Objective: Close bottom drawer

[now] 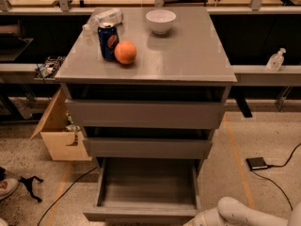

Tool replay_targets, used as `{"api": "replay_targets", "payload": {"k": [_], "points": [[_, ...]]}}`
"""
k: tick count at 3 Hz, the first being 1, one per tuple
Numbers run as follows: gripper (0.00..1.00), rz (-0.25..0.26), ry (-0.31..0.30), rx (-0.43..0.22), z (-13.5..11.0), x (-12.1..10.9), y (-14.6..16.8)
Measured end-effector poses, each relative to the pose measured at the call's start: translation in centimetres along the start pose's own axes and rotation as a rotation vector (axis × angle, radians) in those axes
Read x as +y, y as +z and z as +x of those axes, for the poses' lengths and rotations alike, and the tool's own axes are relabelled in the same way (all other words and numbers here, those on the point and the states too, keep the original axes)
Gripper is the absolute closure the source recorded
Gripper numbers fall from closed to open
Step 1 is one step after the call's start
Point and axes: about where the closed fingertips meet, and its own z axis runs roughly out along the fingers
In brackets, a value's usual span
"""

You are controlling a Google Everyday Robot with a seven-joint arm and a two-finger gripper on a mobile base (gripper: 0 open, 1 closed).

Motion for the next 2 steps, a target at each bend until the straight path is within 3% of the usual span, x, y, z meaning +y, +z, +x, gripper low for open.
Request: {"api": "replay_targets", "payload": {"k": [2], "points": [[1.0,0.049,-0.037,-0.011,-1.9,-2.9,1.2]]}}
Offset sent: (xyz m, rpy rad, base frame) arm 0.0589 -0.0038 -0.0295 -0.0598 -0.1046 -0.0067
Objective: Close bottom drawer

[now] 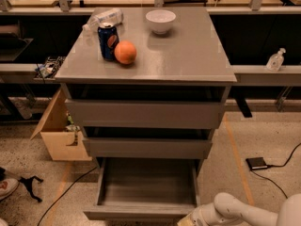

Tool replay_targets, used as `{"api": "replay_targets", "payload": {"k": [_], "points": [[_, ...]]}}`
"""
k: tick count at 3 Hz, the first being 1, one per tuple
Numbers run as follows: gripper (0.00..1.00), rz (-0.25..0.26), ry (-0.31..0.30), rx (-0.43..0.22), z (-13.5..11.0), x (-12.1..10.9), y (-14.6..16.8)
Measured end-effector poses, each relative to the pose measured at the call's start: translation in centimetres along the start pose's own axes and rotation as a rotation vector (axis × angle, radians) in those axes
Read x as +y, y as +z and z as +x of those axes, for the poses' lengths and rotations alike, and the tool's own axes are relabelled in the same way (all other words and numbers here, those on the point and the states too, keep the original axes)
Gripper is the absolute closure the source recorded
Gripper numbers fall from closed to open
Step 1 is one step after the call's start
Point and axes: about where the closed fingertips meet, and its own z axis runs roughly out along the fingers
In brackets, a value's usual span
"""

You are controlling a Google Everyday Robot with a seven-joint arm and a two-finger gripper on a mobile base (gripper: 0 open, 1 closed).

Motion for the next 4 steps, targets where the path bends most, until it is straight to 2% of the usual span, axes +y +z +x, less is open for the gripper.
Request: {"api": "replay_targets", "payload": {"k": [1,3,4], "points": [[1.0,0.009,-0.006,-0.005,-0.2,-0.5,0.2],[1.0,0.047,-0.052,-0.093,-2.7,-3.3,1.3],[1.0,0.047,-0.052,-0.093,-2.7,-3.3,1.3]]}}
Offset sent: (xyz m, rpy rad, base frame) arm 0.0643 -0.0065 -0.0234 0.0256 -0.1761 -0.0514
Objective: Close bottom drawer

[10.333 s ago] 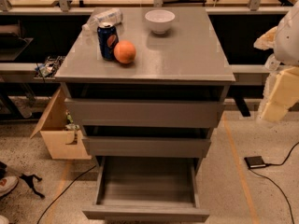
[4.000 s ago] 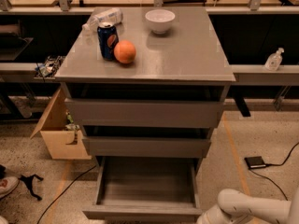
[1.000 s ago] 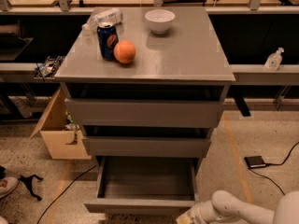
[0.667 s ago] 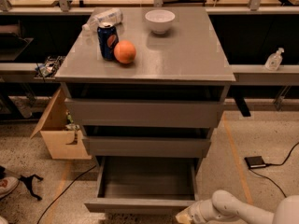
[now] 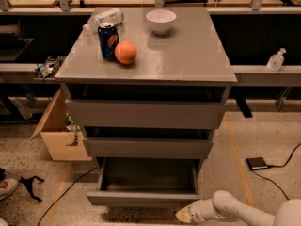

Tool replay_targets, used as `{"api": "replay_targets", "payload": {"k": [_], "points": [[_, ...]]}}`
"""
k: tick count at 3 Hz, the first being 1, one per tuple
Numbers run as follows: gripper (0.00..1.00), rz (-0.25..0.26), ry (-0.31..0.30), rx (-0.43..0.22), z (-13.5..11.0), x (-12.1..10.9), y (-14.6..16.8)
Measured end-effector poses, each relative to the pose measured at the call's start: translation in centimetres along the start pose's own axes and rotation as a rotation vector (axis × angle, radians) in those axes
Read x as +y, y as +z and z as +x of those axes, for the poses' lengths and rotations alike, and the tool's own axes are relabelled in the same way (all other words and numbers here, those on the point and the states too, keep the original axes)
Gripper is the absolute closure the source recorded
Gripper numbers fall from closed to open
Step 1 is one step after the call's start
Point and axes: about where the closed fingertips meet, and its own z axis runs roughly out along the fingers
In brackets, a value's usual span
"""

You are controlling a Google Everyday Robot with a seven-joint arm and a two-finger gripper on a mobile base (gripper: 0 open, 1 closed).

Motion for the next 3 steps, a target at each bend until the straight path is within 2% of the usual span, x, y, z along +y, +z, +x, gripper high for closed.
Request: {"api": "replay_targets", "payload": {"k": [1,3], "points": [[1.0,0.011,0.005,-0.024,-0.1,-0.1,0.3],[1.0,0.148,-0.013,-0.228,-3.0,-2.9,-0.3]]}}
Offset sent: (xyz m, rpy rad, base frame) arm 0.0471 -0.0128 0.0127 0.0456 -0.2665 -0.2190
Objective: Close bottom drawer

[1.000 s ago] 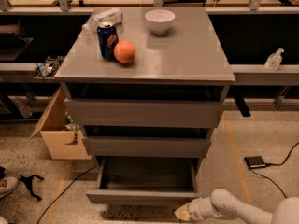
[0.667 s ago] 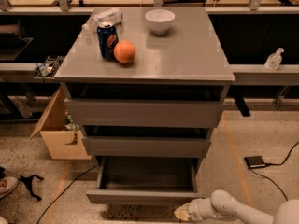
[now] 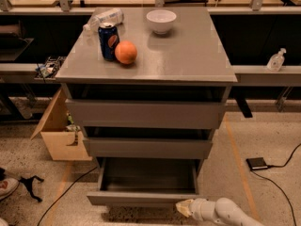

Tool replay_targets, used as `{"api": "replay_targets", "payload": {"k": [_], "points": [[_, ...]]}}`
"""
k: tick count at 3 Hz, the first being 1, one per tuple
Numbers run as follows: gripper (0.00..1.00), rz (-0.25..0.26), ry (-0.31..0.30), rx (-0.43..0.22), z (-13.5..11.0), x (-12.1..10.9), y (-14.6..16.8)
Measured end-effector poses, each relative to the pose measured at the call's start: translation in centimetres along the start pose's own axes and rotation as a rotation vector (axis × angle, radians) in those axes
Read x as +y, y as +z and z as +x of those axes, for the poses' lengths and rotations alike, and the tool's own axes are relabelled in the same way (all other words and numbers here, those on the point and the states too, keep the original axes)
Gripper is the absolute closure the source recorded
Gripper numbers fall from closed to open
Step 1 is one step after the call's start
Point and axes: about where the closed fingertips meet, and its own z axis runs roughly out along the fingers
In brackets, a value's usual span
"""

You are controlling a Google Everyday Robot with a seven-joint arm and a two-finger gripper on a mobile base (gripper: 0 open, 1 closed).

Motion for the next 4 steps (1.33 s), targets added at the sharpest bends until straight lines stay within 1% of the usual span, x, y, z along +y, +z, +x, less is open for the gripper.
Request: {"api": "replay_targets", "payload": {"k": [1,2,3,4], "points": [[1.0,0.04,-0.004,-0.083,-1.4,-1.7,0.8],[1.0,0.071,-0.008,-0.147,-2.8,-3.5,1.7],[1.0,0.102,-0.016,-0.208,-4.7,-4.7,2.3],[1.0,0.129,-0.027,-0.262,-6.6,-5.4,2.6]]}}
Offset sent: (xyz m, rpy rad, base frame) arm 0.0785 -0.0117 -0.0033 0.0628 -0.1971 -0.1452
